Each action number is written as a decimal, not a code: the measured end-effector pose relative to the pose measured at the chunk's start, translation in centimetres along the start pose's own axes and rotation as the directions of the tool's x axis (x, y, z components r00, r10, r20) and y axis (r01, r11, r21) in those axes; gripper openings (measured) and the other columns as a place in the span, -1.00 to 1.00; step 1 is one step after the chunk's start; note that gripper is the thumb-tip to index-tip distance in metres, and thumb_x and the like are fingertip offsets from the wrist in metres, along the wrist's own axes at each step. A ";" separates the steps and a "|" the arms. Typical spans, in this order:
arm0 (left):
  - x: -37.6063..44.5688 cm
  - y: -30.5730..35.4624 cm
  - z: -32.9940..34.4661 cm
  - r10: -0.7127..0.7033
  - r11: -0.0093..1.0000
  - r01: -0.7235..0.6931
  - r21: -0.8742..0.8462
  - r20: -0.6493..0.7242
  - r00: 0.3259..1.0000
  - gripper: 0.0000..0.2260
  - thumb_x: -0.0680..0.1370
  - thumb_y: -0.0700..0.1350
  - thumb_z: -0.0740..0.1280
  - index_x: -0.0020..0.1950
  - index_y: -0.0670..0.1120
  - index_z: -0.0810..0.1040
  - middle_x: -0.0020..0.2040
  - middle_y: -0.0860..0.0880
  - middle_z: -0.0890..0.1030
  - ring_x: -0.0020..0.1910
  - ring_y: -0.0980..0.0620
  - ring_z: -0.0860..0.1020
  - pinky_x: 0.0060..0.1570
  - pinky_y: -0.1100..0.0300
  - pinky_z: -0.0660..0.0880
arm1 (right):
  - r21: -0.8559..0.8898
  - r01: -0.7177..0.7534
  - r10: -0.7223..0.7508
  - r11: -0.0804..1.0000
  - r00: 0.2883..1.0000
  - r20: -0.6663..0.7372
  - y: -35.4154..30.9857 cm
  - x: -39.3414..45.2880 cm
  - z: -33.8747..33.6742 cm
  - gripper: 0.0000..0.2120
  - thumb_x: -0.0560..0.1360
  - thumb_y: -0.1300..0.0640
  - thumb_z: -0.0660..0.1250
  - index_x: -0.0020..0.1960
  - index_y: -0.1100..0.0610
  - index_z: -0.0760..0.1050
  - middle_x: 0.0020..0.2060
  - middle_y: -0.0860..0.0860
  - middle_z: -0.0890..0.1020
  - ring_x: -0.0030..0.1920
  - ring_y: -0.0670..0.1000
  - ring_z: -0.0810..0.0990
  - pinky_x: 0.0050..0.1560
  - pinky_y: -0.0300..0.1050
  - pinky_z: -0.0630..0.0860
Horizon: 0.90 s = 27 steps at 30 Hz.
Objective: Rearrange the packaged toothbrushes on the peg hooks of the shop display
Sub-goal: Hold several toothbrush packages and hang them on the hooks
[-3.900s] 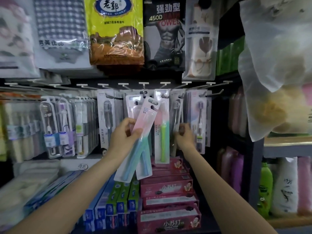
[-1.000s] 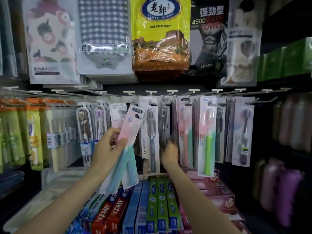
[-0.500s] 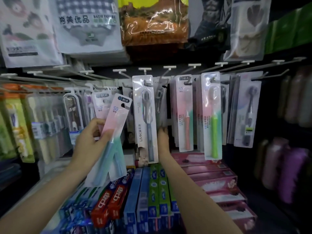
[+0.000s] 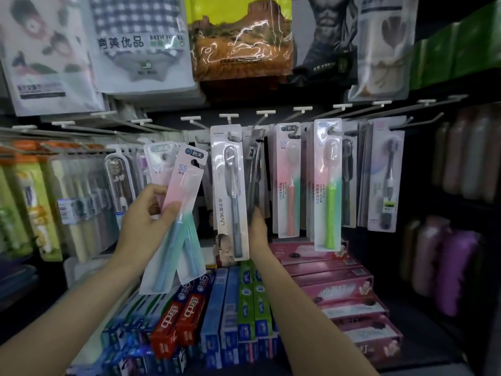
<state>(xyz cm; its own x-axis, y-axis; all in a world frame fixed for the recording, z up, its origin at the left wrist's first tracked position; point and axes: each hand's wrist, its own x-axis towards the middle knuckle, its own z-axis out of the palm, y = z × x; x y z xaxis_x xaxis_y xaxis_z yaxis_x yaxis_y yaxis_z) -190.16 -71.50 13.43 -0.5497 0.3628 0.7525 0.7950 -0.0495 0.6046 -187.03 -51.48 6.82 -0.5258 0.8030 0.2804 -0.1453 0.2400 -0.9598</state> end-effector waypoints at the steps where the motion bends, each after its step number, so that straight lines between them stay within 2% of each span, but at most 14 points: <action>1: 0.0 0.0 -0.1 -0.003 1.000 0.003 -0.008 -0.007 1.000 -0.77 0.51 -0.23 0.31 -0.15 0.11 0.42 -0.15 0.15 0.55 -0.17 0.19 0.52 -0.19 0.24 0.44 | 0.024 0.003 -0.003 1.000 1.000 -0.007 -0.4 -0.8 -0.8 -0.64 0.62 0.20 0.06 0.39 0.22 0.27 0.30 0.17 0.43 0.31 0.16 0.40 0.24 -0.06 0.34; 3: 0.0 0.1 -0.1 -0.017 0.999 0.016 -0.027 -0.016 1.000 -0.84 0.52 -0.24 0.31 -0.11 0.04 0.44 -0.15 0.10 0.56 -0.18 0.13 0.52 -0.23 0.25 0.42 | -0.024 0.054 -0.055 0.998 0.998 -0.018 -0.8 -1.8 -2.3 -0.58 0.62 0.27 0.00 0.47 0.21 0.13 0.40 0.14 0.32 0.41 0.12 0.28 0.37 -0.09 0.22; 5: -0.1 0.5 0.3 -0.041 0.998 0.039 -0.055 -0.031 0.999 -0.90 0.53 -0.23 0.30 -0.03 -0.06 0.44 -0.14 0.05 0.55 -0.19 0.10 0.51 -0.27 0.27 0.37 | -0.035 0.066 -0.066 0.997 0.998 0.015 -1.1 -2.3 -3.5 -0.57 0.63 0.26 -0.01 0.50 0.19 0.09 0.43 0.12 0.27 0.43 0.09 0.24 0.40 -0.09 0.16; 9: -0.5 1.8 1.4 -0.047 0.995 0.040 -0.093 -0.071 0.996 -0.90 0.54 -0.22 0.28 0.01 -0.08 0.40 -0.17 0.11 0.48 -0.22 0.13 0.46 -0.29 0.34 0.37 | -0.090 0.153 -0.148 0.984 0.987 0.062 -2.3 -3.6 -5.5 -0.56 0.63 0.27 0.01 0.49 0.19 0.09 0.45 0.10 0.24 0.44 0.06 0.22 0.42 -0.12 0.15; 13: -1.2 2.8 2.3 -0.033 0.994 0.024 -0.103 -0.087 0.996 -0.90 0.54 -0.21 0.28 0.01 -0.08 0.40 -0.16 0.10 0.49 -0.23 0.23 0.46 -0.33 0.43 0.37 | -0.087 0.162 -0.153 0.983 0.982 0.109 -3.6 -5.5 -7.4 -0.56 0.63 0.28 0.01 0.49 0.15 0.07 0.45 0.09 0.23 0.44 0.05 0.21 0.43 -0.09 0.17; 15: -1.6 3.3 2.7 -0.015 0.992 0.003 -0.130 -0.093 0.996 -0.90 0.54 -0.22 0.29 -0.01 -0.07 0.40 -0.19 0.10 0.49 -0.24 0.21 0.47 -0.32 0.47 0.38 | -0.095 0.199 -0.186 0.975 0.974 0.129 -4.2 -6.3 -8.1 -0.57 0.63 0.27 0.00 0.49 0.15 0.08 0.44 0.10 0.25 0.43 0.05 0.23 0.44 -0.05 0.19; 16: -1.8 3.5 3.0 -0.003 0.989 -0.010 -0.150 -0.092 0.996 -0.90 0.54 -0.22 0.29 -0.02 -0.06 0.41 -0.20 0.10 0.49 -0.24 0.15 0.48 -0.28 0.42 0.42 | -0.100 0.226 -0.212 0.969 0.968 0.137 -4.5 -6.6 -8.4 -0.57 0.63 0.26 0.01 0.48 0.16 0.08 0.43 0.11 0.26 0.42 0.06 0.26 0.43 -0.01 0.22; 18: -2.3 4.0 3.5 0.003 0.984 -0.017 -0.175 -0.083 0.997 -0.91 0.53 -0.21 0.29 -0.03 -0.05 0.42 -0.20 0.06 0.51 -0.21 0.02 0.50 -0.19 0.19 0.44 | -0.100 0.267 -0.252 0.958 0.957 0.147 -5.3 -7.3 -9.1 -0.59 0.63 0.22 0.04 0.46 0.17 0.12 0.38 0.11 0.33 0.35 0.08 0.36 0.37 0.05 0.32; 21: -3.0 4.9 4.7 0.022 0.984 -0.031 -0.177 -0.051 0.998 -0.93 0.52 -0.21 0.30 -0.05 -0.07 0.44 -0.24 0.01 0.52 -0.23 -0.03 0.49 -0.21 0.10 0.42 | -0.095 0.345 -0.334 0.934 0.935 0.119 -6.8 -7.9 -10.4 -0.63 0.60 0.17 0.13 0.40 0.14 0.22 0.17 -0.02 0.45 0.15 0.04 0.50 0.20 0.03 0.49; 24: -3.4 5.8 6.2 0.051 0.982 -0.054 -0.180 -0.022 0.998 -0.89 0.52 -0.22 0.31 -0.10 -0.01 0.45 -0.21 -0.04 0.55 -0.22 -0.02 0.52 -0.20 0.08 0.46 | -0.142 0.437 -0.433 0.888 0.900 0.055 -8.0 -7.9 -12.5 -0.69 0.58 0.18 0.17 0.32 0.14 0.30 -0.01 -0.11 0.47 -0.01 -0.13 0.50 0.05 -0.18 0.51; 26: -3.4 6.4 6.9 0.046 0.981 -0.048 -0.190 -0.013 0.999 -0.82 0.52 -0.22 0.31 -0.13 0.07 0.43 -0.18 -0.02 0.57 -0.24 0.05 0.52 -0.21 0.10 0.46 | -0.219 0.464 -0.478 0.858 0.878 -0.010 -7.9 -7.6 -14.3 -0.73 0.58 0.21 0.17 0.27 0.15 0.33 -0.01 -0.08 0.48 -0.05 -0.20 0.47 -0.05 -0.36 0.46; 27: -3.3 6.6 7.3 0.043 0.982 -0.044 -0.181 -0.009 0.999 -0.84 0.52 -0.20 0.31 -0.12 0.06 0.44 -0.16 -0.03 0.58 -0.21 0.05 0.53 -0.20 0.07 0.48 | -0.264 0.460 -0.491 0.848 0.869 -0.059 -7.6 -7.4 -15.2 -0.74 0.57 0.21 0.18 0.26 0.16 0.34 0.02 -0.04 0.47 -0.05 -0.17 0.46 -0.07 -0.38 0.45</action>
<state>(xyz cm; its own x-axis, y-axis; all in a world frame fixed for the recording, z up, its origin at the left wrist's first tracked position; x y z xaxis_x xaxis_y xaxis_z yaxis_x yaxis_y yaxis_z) -181.23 -66.26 12.99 -0.5173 0.3517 0.7802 0.7588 -0.2332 0.6082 -169.28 -50.95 12.21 -0.3366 0.6125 0.7152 -0.1437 0.7172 -0.6819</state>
